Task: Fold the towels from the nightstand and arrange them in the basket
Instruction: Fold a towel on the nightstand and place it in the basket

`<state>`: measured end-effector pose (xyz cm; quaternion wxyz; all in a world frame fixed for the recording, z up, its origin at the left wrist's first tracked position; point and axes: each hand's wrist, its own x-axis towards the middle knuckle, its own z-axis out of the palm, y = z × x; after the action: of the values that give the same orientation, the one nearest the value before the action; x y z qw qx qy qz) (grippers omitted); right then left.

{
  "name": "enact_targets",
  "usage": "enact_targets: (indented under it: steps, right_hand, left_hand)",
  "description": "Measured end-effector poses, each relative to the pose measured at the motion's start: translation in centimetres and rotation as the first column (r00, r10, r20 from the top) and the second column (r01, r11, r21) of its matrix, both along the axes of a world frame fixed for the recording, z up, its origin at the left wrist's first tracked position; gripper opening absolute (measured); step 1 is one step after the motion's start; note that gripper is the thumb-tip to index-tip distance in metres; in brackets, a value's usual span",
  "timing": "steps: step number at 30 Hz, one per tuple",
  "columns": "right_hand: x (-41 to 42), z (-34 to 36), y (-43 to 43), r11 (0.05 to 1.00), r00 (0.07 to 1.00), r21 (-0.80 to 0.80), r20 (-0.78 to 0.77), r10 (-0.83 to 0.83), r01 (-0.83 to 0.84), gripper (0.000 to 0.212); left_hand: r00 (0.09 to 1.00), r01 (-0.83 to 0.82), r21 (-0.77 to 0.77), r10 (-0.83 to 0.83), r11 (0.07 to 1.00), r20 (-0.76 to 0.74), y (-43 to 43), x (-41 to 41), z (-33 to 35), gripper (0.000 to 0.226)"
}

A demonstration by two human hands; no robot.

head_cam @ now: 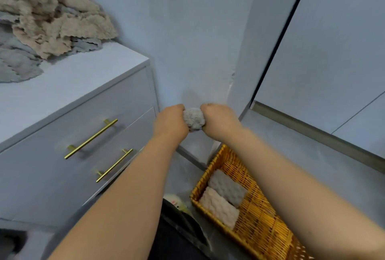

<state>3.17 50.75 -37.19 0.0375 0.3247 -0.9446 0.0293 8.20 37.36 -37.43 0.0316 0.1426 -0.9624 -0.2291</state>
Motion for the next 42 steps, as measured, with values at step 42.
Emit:
enact_targets:
  steps: [42]
  right_hand:
    - [-4.9, -24.7, 13.1, 0.830, 0.627, 0.260, 0.556, -0.546, 0.493, 0.024]
  left_hand:
    - [0.840, -0.376, 0.538, 0.033, 0.754, 0.541, 11.6, -2.8, -18.2, 0.023]
